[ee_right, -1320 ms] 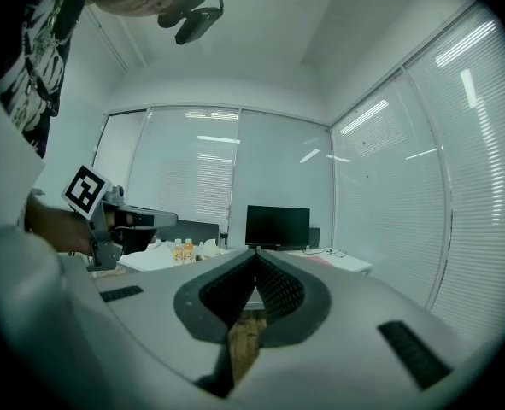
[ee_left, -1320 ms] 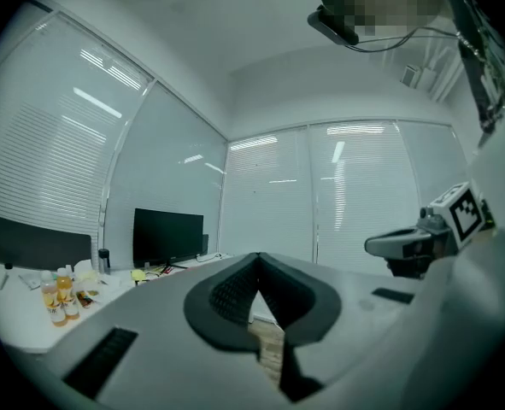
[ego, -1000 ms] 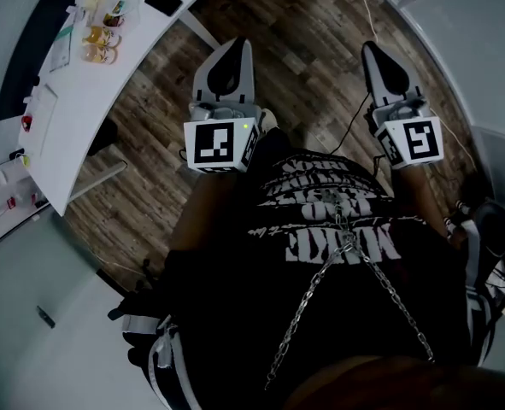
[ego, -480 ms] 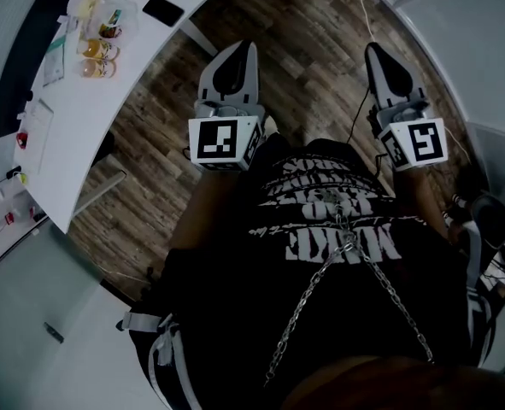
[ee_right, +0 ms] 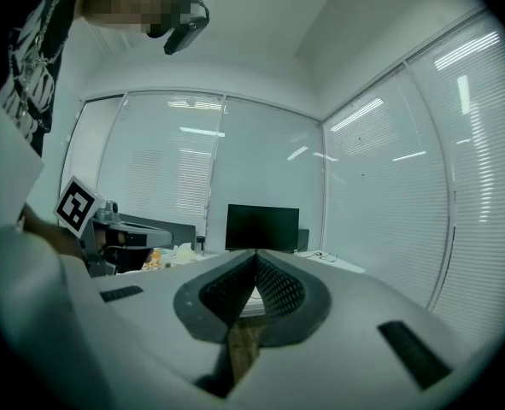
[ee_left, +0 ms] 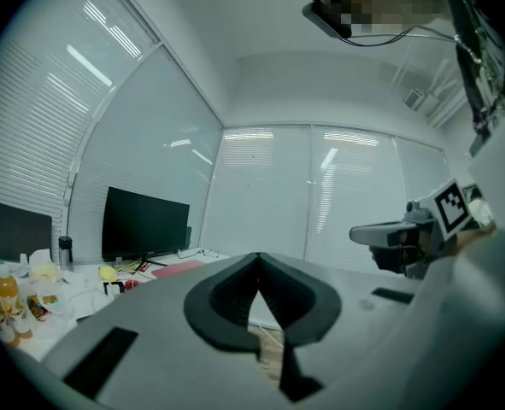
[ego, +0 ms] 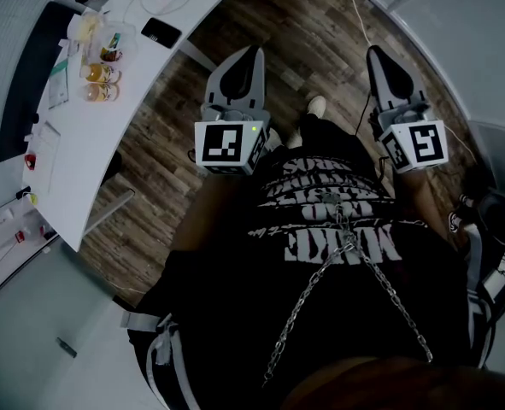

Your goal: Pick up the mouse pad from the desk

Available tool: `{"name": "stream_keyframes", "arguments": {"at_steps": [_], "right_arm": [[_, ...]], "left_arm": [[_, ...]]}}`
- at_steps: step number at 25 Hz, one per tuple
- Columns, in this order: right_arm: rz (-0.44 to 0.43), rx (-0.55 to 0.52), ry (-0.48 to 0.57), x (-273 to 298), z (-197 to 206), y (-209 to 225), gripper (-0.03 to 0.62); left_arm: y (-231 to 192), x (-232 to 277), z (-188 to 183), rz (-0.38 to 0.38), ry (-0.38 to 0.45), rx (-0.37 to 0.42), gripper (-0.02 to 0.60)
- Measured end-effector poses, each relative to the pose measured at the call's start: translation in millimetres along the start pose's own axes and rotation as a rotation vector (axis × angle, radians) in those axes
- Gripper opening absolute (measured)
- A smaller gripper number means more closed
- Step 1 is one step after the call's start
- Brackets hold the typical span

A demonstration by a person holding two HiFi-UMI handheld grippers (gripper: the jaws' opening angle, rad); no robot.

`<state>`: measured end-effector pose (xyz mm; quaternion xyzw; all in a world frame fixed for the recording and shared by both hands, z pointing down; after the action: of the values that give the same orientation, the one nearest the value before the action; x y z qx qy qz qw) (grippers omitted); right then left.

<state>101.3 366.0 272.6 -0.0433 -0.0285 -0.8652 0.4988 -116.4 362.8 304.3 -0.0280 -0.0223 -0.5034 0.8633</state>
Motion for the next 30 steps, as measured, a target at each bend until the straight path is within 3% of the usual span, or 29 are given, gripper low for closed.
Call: {"name": "stream_keyframes", "arguments": {"at_steps": [10,15,30], "right_arm": [[-0.022,0.028,0.002,45,3,45,0.0],[-0.036,0.035,-0.017,69,3,66,0.0],[-0.063,0.014,-0.048,106,2,136,0.0]], "left_arm": [[-19,49,-3,-0.04,-0.019,0.012,0.008],[-26,80,-1,-0.051,-0.026,-0.029,0.008],[-15,164,-1,-0.046,-0.017,-0.048,0.008]]}}
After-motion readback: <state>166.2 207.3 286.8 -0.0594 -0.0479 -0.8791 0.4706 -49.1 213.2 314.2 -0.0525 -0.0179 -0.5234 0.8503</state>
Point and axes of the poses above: the fingertips, and each gripper's own axes: x forward along the fingers, y to its right, z out of its underside, the point moved 4 cm from there along -x, backward along the fingers, and after that the axes turned 5 degrees about x, right-handed, at the moved point
